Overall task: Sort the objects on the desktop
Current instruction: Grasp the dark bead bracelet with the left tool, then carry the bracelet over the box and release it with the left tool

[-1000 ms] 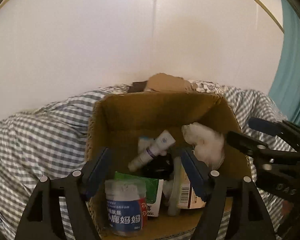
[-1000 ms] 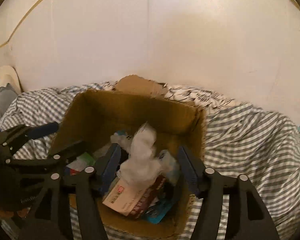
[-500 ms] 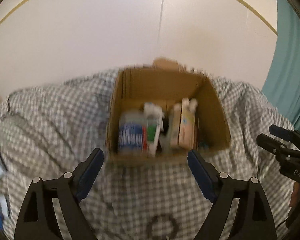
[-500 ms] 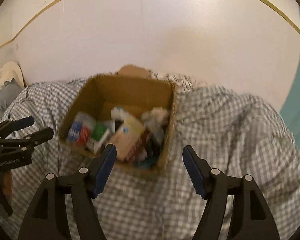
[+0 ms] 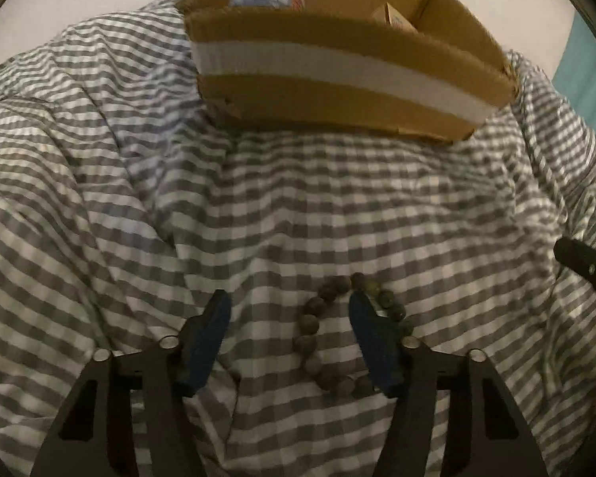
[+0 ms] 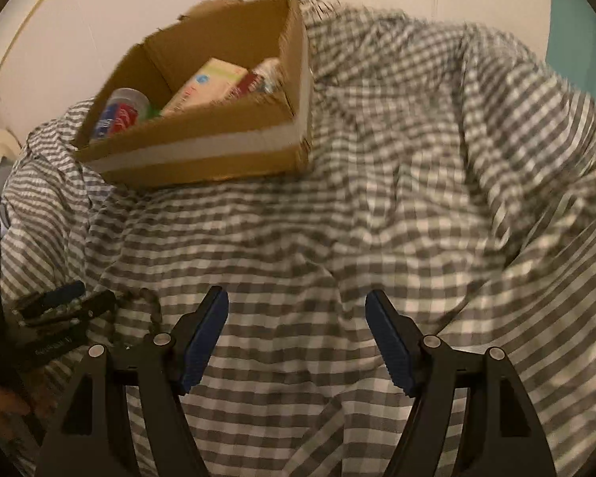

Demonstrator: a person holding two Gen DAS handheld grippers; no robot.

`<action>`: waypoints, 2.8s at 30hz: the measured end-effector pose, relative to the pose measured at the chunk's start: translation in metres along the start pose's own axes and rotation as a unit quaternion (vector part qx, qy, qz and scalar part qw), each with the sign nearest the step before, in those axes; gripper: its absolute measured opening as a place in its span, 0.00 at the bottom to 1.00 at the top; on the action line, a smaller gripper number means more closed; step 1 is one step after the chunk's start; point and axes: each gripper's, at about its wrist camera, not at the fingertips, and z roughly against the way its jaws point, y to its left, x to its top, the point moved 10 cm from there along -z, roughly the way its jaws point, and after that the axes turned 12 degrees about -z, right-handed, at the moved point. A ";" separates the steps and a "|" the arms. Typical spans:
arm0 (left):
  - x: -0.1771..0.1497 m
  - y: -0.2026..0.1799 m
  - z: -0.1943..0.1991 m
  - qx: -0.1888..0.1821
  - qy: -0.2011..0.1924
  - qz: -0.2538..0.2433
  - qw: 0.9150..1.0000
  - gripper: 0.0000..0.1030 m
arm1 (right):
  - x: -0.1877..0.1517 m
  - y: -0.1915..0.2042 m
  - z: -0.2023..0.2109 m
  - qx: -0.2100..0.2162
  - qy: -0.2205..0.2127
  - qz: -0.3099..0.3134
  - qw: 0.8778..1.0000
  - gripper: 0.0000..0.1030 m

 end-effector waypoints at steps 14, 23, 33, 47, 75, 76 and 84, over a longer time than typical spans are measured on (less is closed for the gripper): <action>-0.011 0.003 0.013 -0.001 0.012 -0.029 0.999 0.11 | -0.009 0.002 -0.008 -0.007 0.017 0.008 1.000 0.69; 0.035 0.048 0.096 0.054 -0.075 -0.013 0.996 0.00 | -0.010 0.005 0.006 -0.003 0.007 0.011 1.000 0.69; 0.047 0.013 0.082 -0.020 -0.080 -0.021 0.996 0.10 | -0.010 0.001 -0.001 0.004 0.021 -0.004 1.000 0.69; -0.021 -0.045 -0.012 -0.060 0.044 -0.070 0.995 0.10 | -0.013 -0.003 -0.013 0.004 0.040 -0.016 0.999 0.69; 0.291 0.015 0.098 -0.065 -0.200 -0.024 0.977 0.10 | 0.077 0.015 0.029 0.033 -0.051 -0.005 0.998 0.69; 0.294 0.017 0.090 -0.044 -0.196 -0.034 0.979 0.10 | 0.084 0.016 0.031 0.034 -0.056 -0.005 0.998 0.69; 0.257 0.032 0.081 0.043 -0.159 -0.031 0.986 0.73 | 0.126 0.036 0.054 0.041 -0.090 0.003 0.995 0.71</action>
